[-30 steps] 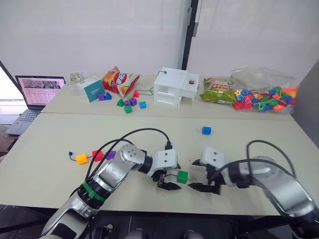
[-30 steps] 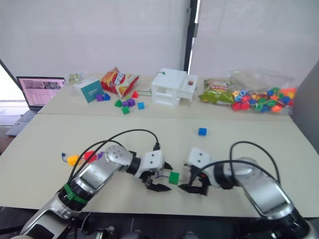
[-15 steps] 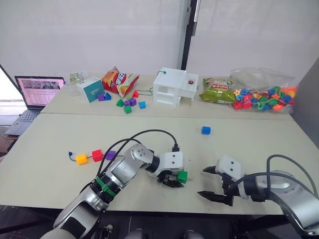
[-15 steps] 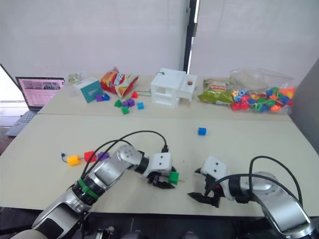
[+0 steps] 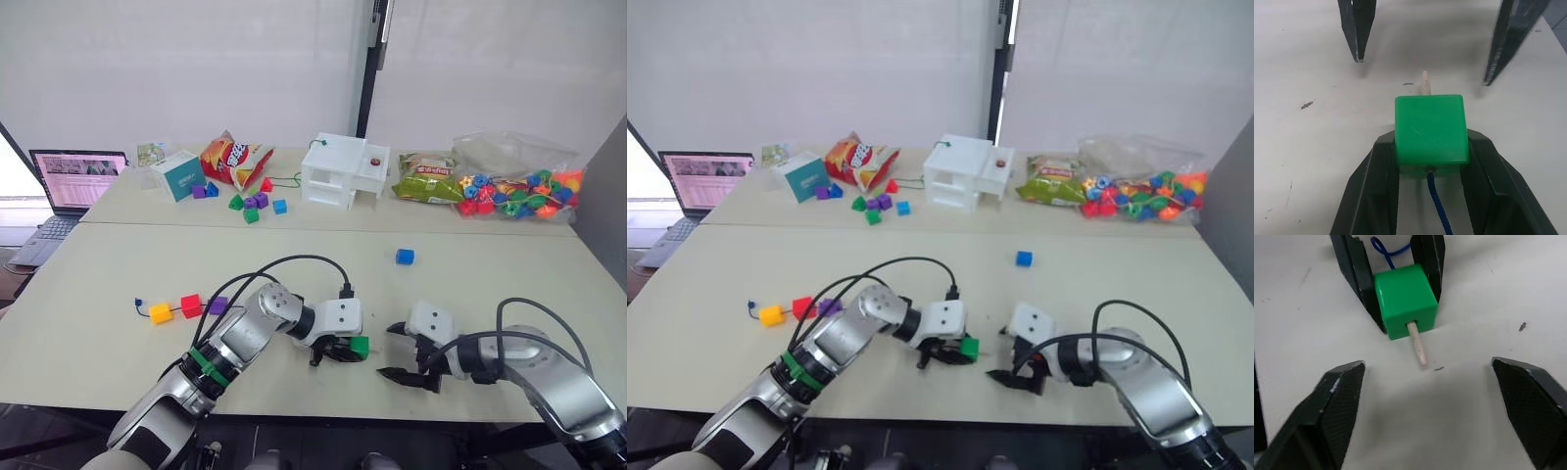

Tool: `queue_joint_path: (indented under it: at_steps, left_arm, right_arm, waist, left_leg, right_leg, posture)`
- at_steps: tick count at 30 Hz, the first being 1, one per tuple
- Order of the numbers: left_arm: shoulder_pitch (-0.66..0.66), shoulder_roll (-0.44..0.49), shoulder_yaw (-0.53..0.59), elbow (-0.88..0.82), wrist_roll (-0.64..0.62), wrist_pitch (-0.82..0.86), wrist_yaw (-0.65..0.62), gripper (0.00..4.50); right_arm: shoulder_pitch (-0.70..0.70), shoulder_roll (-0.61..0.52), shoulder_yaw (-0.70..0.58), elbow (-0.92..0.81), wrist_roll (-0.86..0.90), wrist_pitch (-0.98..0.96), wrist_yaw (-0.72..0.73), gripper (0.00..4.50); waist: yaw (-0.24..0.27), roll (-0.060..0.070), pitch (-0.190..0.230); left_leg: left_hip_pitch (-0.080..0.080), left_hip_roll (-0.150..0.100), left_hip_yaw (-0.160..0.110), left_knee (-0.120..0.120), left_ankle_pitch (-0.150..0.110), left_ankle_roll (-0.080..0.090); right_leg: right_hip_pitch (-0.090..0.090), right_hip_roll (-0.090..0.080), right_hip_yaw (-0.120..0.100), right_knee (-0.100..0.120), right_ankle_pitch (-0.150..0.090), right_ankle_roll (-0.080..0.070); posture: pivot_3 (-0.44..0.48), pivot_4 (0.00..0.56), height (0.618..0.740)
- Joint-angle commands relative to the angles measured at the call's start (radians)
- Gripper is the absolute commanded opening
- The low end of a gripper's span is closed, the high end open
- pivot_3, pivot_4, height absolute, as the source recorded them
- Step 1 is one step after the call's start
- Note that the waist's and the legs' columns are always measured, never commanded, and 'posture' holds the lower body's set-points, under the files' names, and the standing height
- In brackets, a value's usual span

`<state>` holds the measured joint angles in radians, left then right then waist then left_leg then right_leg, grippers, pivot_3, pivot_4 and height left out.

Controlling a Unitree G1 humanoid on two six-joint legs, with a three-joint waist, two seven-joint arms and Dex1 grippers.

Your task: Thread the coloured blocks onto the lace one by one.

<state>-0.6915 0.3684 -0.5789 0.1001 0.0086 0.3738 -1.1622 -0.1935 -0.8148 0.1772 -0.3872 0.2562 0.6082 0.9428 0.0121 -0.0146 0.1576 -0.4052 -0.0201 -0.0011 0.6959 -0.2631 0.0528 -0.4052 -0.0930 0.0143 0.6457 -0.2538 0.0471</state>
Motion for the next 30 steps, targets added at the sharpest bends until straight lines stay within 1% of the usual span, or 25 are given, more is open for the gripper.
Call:
queue_joint_path:
  at_steps: [1, 4, 5, 6, 8, 10, 18, 22, 27, 29, 30]
  left_arm:
    - [-0.011, 0.001, 0.002, -0.016, 0.008, -0.009, -0.009, 1.19]
    - [-0.010, 0.001, 0.002, -0.017, 0.011, -0.007, -0.011, 1.19]
    - [-0.010, 0.001, 0.002, -0.017, 0.012, -0.006, -0.012, 1.19]
    - [-0.009, 0.001, 0.002, -0.019, 0.012, -0.005, -0.012, 1.19]
    - [-0.009, 0.001, 0.002, -0.021, 0.012, -0.003, -0.013, 1.19]
    - [-0.008, 0.000, 0.004, -0.023, 0.013, -0.001, -0.012, 1.19]
    - [-0.001, 0.010, 0.013, -0.025, 0.017, -0.004, -0.020, 1.19]
    - [0.014, 0.051, 0.041, -0.046, 0.000, -0.002, -0.037, 1.19]
    - [0.065, 0.203, 0.125, -0.064, -0.040, -0.038, -0.095, 1.19]
    - [0.096, 0.327, 0.184, 0.008, -0.045, -0.110, -0.142, 1.19]
    - [0.107, 0.400, 0.215, 0.084, -0.038, -0.165, -0.161, 1.19]
  right_arm:
    - [-0.035, 0.009, 0.026, 0.026, -0.018, -0.038, 0.016, 3.00]
    - [-0.061, 0.019, 0.045, 0.043, -0.026, -0.044, 0.025, 1.93]
    - [-0.070, 0.022, 0.051, 0.048, -0.028, -0.045, 0.027, 1.66]
    - [-0.078, 0.026, 0.056, 0.051, -0.030, -0.044, 0.027, 1.23]
    - [-0.087, 0.032, 0.064, 0.055, -0.035, -0.042, 0.026, 0.55]
    - [-0.089, 0.035, 0.068, 0.058, -0.039, -0.041, 0.027, 0.01]
    - [-0.062, 0.016, 0.046, 0.046, -0.036, -0.048, 0.041, 0.00]
    - [-0.041, -0.004, 0.021, 0.042, -0.025, -0.056, 0.051, 0.00]
    - [-0.034, -0.018, -0.002, 0.026, -0.017, -0.045, 0.058, 0.00]
    - [-0.034, -0.021, -0.005, 0.019, -0.015, -0.040, 0.062, 0.00]
    - [-0.034, -0.024, -0.005, 0.014, -0.014, -0.039, 0.065, 0.00]
  waist:
    - [0.000, 0.000, 0.000]
    - [0.000, 0.000, 0.000]
    - [0.000, 0.000, 0.000]
    - [0.000, 0.000, 0.000]
    - [0.000, 0.000, 0.000]
    - [0.000, 0.000, 0.000]
    - [0.000, 0.000, 0.000]
    - [-0.001, 0.000, 0.000]
    - [-0.009, 0.000, 0.000]
    - [-0.014, 0.000, 0.000]
    - [-0.018, 0.000, 0.000]
  left_leg:
    - [0.000, 0.000, 0.000, 0.000, 0.000, 0.000]
    - [0.000, 0.000, 0.000, 0.000, 0.000, 0.000]
    - [0.000, 0.000, 0.000, 0.000, 0.000, 0.000]
    - [0.000, 0.000, 0.000, 0.000, 0.000, 0.000]
    - [0.000, 0.000, 0.000, 0.000, 0.000, 0.000]
    - [0.000, 0.000, 0.000, 0.000, 0.000, 0.000]
    - [0.000, 0.000, 0.000, 0.000, 0.000, 0.000]
    - [0.000, 0.000, 0.000, 0.000, 0.000, 0.000]
    - [0.001, 0.001, 0.000, -0.001, 0.000, 0.000]
    - [0.001, 0.002, 0.000, -0.001, 0.000, 0.000]
    - [0.001, 0.002, 0.000, -0.001, 0.000, 0.000]
  right_leg:
    - [0.000, 0.000, 0.000, 0.000, 0.000, 0.000]
    - [0.000, 0.000, 0.000, 0.000, 0.000, 0.000]
    - [0.000, 0.000, 0.000, 0.000, 0.000, 0.000]
    - [0.000, 0.000, 0.000, 0.000, 0.000, 0.000]
    - [0.000, 0.000, 0.000, 0.000, 0.000, 0.000]
    - [0.000, 0.000, 0.000, 0.000, 0.000, 0.000]
    - [0.000, 0.000, 0.000, 0.000, 0.000, 0.000]
    - [0.000, 0.000, 0.000, 0.000, 0.000, 0.000]
    - [-0.001, 0.001, 0.001, 0.001, 0.000, 0.000]
    - [-0.001, 0.001, 0.001, 0.001, 0.000, -0.001]
    - [-0.001, 0.001, 0.001, 0.001, 0.000, -0.001]
  posture:
    - [0.000, 0.150, 0.740]
    - [0.000, 0.150, 0.740]
    - [0.000, 0.150, 0.740]
    - [0.000, 0.150, 0.740]
    - [0.000, 0.150, 0.740]
    - [0.000, 0.150, 0.740]
    - [0.000, 0.150, 0.740]
    - [0.000, 0.150, 0.740]
    - [0.000, 0.150, 0.740]
    - [0.000, 0.150, 0.740]
    - [0.000, 0.150, 0.740]
